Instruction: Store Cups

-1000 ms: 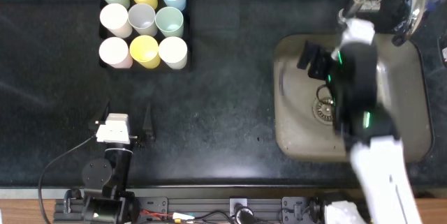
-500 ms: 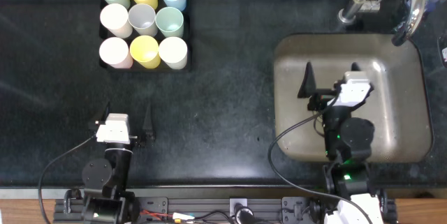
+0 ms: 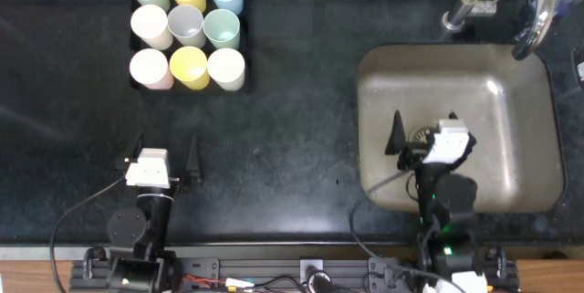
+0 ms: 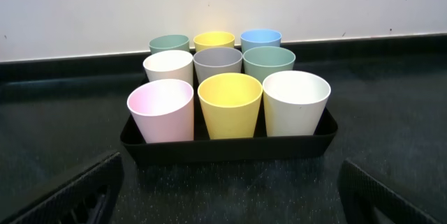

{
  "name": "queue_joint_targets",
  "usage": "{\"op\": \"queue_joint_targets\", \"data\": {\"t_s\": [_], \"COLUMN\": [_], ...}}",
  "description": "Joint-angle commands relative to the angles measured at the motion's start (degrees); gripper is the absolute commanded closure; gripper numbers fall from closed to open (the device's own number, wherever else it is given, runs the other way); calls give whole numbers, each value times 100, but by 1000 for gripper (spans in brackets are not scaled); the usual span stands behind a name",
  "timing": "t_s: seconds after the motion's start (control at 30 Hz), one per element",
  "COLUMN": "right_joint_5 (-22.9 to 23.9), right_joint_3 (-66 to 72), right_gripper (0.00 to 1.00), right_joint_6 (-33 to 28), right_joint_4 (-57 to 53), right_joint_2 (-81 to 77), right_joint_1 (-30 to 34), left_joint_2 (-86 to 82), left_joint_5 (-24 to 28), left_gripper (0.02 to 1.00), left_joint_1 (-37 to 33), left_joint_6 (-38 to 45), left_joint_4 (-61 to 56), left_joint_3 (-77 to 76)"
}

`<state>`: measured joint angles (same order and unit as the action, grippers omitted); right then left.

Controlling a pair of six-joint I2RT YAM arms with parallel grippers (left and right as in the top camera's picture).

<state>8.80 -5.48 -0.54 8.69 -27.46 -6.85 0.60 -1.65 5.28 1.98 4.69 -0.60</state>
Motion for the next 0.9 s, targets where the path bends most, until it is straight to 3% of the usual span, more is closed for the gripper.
{"op": "queue_joint_targets", "data": {"t_s": [0.03, 0.2, 0.53, 0.9], "right_joint_5": [-22, -28, -37, -39], "right_joint_3": [245, 245, 249, 264], "right_gripper": [3, 3, 3, 5], "right_joint_6": [-33, -33, -33, -33], "right_joint_4": [-892, -1893, -1875, -1849], "right_joint_2": [1224, 2020, 2538, 2728], "right_joint_1": [192, 302, 682, 688], "left_joint_2": [-44, -44, -44, -44], "left_joint_5": [55, 55, 55, 55], "left_gripper": [18, 18, 18, 18], "left_joint_1": [-2, -2, -2, -2], "left_joint_6": [103, 103, 103, 103], "left_joint_4": [-2, -2, -2, -2], "left_joint_3": [15, 15, 15, 15]}}
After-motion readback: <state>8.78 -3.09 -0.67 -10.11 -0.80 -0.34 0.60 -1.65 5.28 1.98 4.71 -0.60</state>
